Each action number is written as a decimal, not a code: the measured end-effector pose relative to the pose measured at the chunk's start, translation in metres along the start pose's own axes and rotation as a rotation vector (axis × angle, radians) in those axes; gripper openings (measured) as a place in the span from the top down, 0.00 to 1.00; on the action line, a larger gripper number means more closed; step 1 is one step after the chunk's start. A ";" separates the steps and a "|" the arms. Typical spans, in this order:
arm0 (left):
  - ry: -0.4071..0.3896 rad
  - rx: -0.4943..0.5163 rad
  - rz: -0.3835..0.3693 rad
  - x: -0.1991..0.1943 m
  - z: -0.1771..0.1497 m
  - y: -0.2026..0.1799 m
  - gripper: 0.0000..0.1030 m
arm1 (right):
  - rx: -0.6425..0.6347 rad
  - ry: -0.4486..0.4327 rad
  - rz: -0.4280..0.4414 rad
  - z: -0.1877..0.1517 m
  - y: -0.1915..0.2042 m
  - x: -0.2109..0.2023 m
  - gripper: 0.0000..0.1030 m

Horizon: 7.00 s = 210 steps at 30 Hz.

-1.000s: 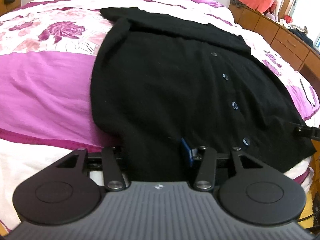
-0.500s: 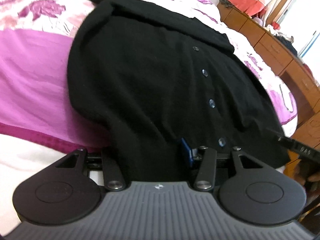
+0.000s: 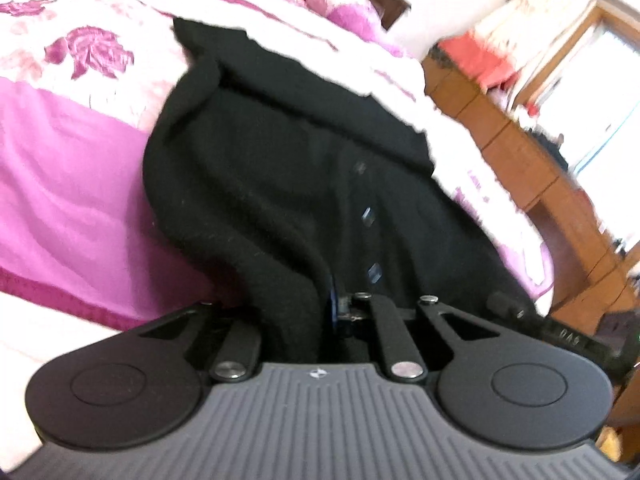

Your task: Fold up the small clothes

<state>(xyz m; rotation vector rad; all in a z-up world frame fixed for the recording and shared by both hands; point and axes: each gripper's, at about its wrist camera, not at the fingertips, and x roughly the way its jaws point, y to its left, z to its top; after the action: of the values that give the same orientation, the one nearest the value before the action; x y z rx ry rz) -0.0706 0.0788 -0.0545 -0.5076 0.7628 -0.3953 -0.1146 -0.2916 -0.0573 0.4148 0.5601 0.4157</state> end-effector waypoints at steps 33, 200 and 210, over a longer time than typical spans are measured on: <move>-0.371 -0.054 0.050 0.031 0.185 -0.012 0.93 | 0.122 -0.428 0.076 0.147 -0.007 0.068 0.89; -0.038 0.181 0.563 0.132 0.149 -0.002 0.46 | 0.409 -0.170 -0.078 0.114 -0.099 0.173 0.35; -0.046 0.200 0.575 0.133 0.146 -0.004 0.44 | 0.369 -0.214 -0.070 0.104 -0.099 0.177 0.37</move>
<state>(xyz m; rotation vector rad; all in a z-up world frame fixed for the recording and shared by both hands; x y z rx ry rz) 0.1240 0.0494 -0.0359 -0.0954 0.7788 0.0760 0.1082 -0.3164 -0.0984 0.7821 0.4400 0.1957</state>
